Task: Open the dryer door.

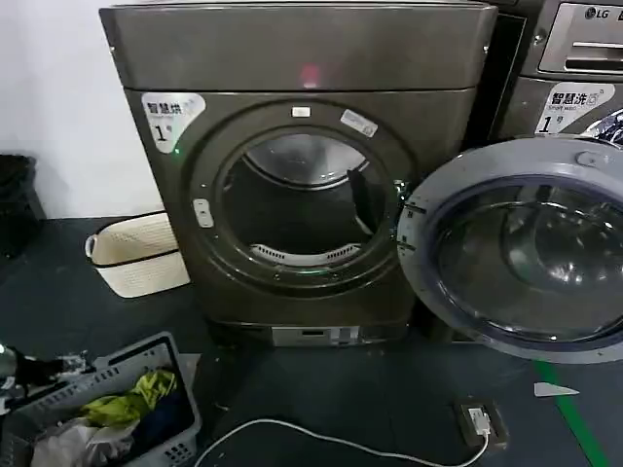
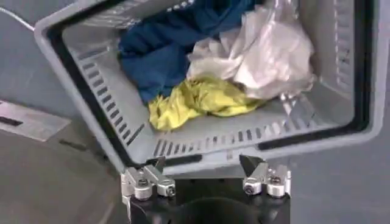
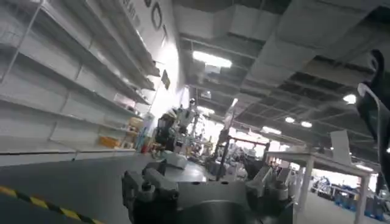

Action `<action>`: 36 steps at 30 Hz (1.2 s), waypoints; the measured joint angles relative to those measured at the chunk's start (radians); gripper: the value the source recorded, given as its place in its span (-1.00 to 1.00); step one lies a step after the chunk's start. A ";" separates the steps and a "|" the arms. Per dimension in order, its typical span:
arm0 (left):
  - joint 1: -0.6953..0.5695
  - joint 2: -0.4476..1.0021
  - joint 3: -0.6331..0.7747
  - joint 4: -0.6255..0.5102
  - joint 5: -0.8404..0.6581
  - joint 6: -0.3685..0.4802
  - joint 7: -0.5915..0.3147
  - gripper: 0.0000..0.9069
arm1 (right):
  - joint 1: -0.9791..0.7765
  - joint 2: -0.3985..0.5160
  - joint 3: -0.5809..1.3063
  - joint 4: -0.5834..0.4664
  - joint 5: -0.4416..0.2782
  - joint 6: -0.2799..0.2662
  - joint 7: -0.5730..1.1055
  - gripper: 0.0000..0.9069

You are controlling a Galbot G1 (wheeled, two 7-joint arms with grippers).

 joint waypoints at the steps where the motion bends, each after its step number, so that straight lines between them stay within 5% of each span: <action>1: 0.005 0.004 0.002 -0.001 -0.013 0.000 -0.001 1.00 | 0.000 0.001 0.000 0.000 -0.001 0.002 -0.001 1.00; 15: 0.090 0.016 0.010 -0.043 -0.051 0.001 0.005 1.00 | -0.007 0.007 -0.008 0.004 0.002 0.016 -0.005 1.00; 22: 0.109 0.006 0.009 -0.026 -0.034 0.001 0.005 1.00 | -0.010 0.010 0.001 0.014 0.003 -0.029 0.018 1.00; 30: 0.122 -0.014 0.009 -0.002 -0.027 0.001 0.005 1.00 | -0.019 0.013 0.013 0.037 0.096 -0.092 0.056 1.00; 36: 0.131 -0.025 0.009 0.015 -0.015 0.001 0.005 1.00 | -0.022 0.020 0.023 0.051 0.127 -0.092 0.065 1.00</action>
